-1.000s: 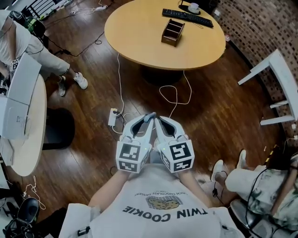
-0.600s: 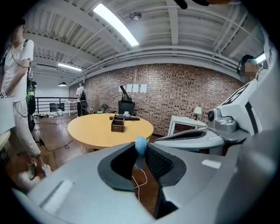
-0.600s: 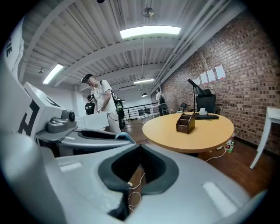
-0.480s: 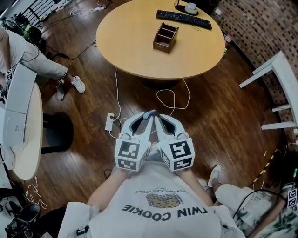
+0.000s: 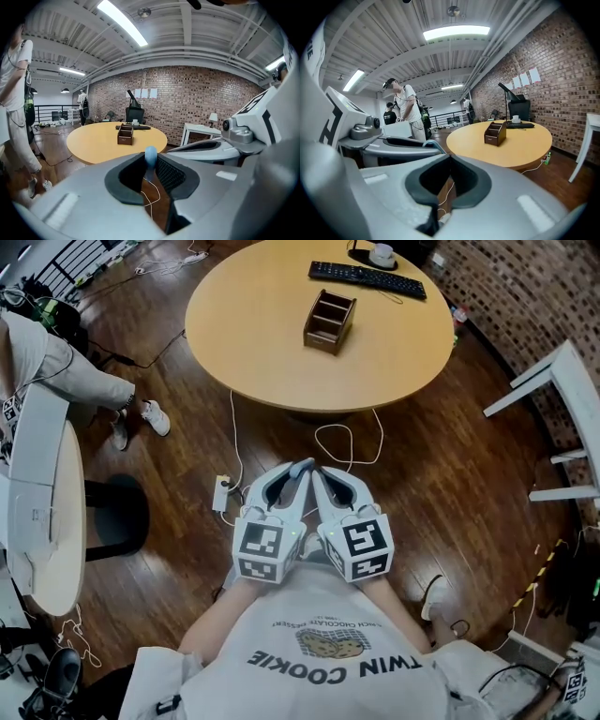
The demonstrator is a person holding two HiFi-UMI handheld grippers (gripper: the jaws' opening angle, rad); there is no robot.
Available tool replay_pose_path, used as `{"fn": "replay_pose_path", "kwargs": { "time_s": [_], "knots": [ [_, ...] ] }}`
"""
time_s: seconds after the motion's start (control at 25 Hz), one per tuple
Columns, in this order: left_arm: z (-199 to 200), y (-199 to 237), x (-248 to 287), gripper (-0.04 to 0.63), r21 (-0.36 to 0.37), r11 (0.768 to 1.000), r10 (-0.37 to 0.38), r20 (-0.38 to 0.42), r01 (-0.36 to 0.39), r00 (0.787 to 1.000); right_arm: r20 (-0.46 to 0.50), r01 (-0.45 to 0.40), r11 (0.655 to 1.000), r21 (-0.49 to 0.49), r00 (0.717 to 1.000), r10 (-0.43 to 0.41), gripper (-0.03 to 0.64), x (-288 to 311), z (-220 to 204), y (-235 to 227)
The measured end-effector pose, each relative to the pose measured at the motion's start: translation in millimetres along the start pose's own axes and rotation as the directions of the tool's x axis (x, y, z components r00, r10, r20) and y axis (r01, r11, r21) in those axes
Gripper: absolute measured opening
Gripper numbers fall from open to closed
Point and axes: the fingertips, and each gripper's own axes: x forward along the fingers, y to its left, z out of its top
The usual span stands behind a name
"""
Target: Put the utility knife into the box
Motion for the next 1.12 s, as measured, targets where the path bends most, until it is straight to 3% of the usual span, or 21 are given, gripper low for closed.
{"fn": "replay_pose_path", "kwargs": {
  "time_s": [0.28, 0.68, 1.12],
  "knots": [
    [11.0, 25.7, 39.7, 0.071, -0.009, 0.998, -0.058, -0.002, 0.058, 0.998, 0.0, 0.057, 0.998, 0.0, 0.998, -0.057, 0.002, 37.7, 14.7, -24.3],
    [42.7, 100.7, 97.9, 0.071, 0.048, 0.983, -0.174, -0.025, 0.175, 0.984, -0.014, 0.166, 0.986, 0.036, 0.986, -0.165, 0.002, 122.6, 58.0, -47.2],
    [72.1, 170.6, 152.6, 0.071, 0.13, 0.923, -0.358, -0.056, 0.363, 0.932, -0.031, 0.334, 0.94, 0.069, 0.943, -0.332, 0.002, 204.1, 98.4, -67.4]
  ]
}}
